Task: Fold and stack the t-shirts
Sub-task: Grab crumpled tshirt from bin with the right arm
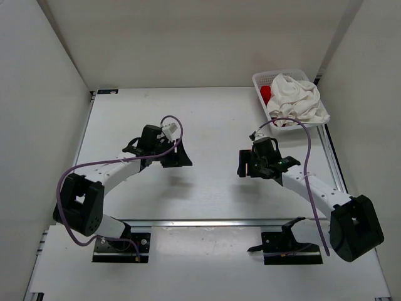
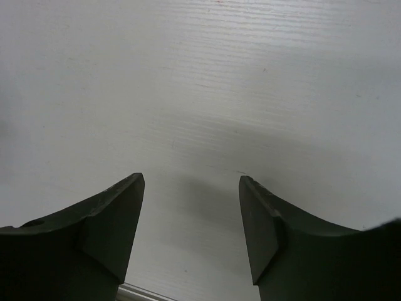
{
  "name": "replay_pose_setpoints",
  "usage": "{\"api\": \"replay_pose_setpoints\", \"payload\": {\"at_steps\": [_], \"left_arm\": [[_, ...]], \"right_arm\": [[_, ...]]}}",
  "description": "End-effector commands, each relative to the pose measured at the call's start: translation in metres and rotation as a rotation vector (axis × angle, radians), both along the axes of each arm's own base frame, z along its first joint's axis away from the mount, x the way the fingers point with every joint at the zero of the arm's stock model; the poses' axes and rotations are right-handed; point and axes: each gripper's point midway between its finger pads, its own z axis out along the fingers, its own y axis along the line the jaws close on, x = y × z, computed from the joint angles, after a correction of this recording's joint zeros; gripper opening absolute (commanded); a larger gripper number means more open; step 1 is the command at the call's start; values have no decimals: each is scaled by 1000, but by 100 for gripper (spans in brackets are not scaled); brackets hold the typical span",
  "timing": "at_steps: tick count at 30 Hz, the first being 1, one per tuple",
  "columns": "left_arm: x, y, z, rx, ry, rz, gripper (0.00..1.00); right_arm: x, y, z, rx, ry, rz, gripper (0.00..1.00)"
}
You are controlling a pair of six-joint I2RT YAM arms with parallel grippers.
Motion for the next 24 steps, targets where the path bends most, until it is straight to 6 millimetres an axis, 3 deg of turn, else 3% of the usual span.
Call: {"api": "replay_pose_setpoints", "payload": {"at_steps": [1,3,5,7,10,13,15,18,21,22,23,24], "left_arm": [[6,-11,23,-52,-78,-29,70],[5,-13,31,-107,-90,-40,71],[3,-10,34,-123,-108,-32,69],[2,-16,33,-110,-129,-35,57],[-8,-32,30,-138,-116,-69,37],[-18,-47,23,-132,-109,-103,20],[-22,-59,25,-110,-138,-116,15],[-29,-67,21,-81,-185,-117,13],[-43,-71,8,-77,-162,-140,12],[-44,-73,9,-87,-158,-146,13],[-50,-73,3,-87,-141,-159,15],[-53,-73,0,-92,-132,-163,15]], "right_arm": [[11,5,10,21,-43,-2,61],[14,7,12,26,-47,-1,60],[18,8,16,29,-56,-10,49],[22,7,19,53,-51,-29,21],[28,10,22,86,-34,-35,0],[46,11,39,82,-61,-43,0],[72,3,67,79,-109,-79,0],[116,-50,108,62,-142,-221,0],[154,-126,137,10,-202,-390,0],[160,-130,140,-7,-211,-396,0],[169,-158,139,-35,-213,-454,0],[181,-166,144,-36,-227,-466,0]]}}
